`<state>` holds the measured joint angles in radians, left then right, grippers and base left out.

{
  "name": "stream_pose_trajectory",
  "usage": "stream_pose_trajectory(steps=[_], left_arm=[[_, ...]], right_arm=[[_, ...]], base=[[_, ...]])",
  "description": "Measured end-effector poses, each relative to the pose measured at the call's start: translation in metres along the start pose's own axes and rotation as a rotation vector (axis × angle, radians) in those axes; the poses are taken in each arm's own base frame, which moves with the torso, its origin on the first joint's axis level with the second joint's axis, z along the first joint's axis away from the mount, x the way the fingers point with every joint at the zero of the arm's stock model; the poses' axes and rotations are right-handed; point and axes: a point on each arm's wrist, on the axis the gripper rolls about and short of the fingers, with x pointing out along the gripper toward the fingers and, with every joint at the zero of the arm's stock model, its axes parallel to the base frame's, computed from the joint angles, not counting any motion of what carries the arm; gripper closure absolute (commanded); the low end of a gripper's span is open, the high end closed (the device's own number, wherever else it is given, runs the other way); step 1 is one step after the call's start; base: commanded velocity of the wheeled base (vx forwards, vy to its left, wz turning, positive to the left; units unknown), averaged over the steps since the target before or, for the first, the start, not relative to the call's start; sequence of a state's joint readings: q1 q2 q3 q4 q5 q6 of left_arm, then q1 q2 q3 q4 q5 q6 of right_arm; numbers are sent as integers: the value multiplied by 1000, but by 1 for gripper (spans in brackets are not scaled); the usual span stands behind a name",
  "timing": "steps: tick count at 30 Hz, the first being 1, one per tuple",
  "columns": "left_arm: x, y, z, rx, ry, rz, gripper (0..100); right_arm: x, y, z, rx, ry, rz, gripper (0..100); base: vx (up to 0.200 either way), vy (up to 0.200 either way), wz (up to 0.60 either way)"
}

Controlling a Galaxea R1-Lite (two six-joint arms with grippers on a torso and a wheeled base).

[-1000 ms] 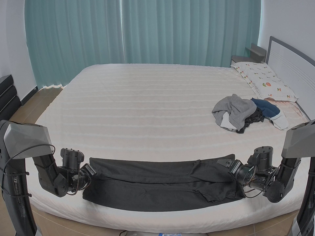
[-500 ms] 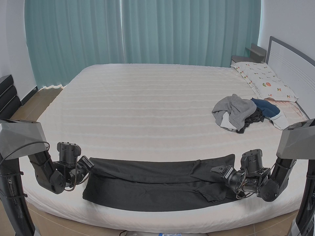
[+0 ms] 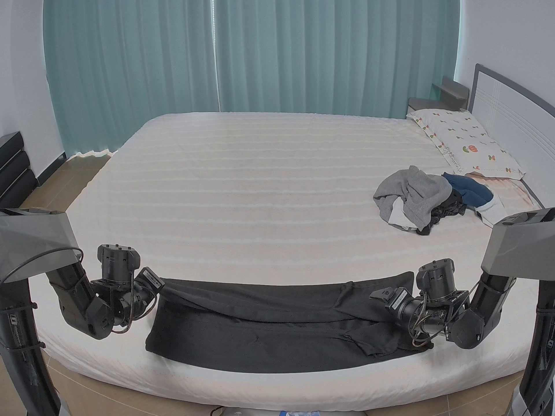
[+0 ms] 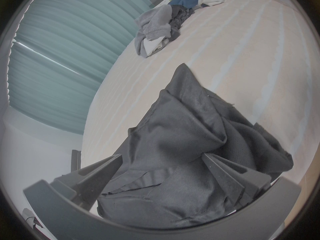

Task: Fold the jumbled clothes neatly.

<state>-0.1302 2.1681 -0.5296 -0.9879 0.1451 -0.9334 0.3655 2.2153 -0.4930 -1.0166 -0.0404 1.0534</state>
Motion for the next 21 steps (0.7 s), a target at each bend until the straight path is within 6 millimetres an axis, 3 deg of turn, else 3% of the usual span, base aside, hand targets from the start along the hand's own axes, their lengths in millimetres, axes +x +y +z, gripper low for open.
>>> stream_pose_trajectory(steps=[15, 16, 21], left_arm=[[0, -1, 0, -1, -2, -3, 100], [0, -1, 0, -1, -2, -3, 100], [0, 0, 1, -1, -3, -2, 100]], right_arm=[[11, -6, 0, 4, -21, -40, 0], [12, -6, 0, 5, -22, -40, 100], [12, -8, 0, 1, -29, -58, 100]], base=[[0, 0, 0], [0, 0, 0], [0, 0, 0]])
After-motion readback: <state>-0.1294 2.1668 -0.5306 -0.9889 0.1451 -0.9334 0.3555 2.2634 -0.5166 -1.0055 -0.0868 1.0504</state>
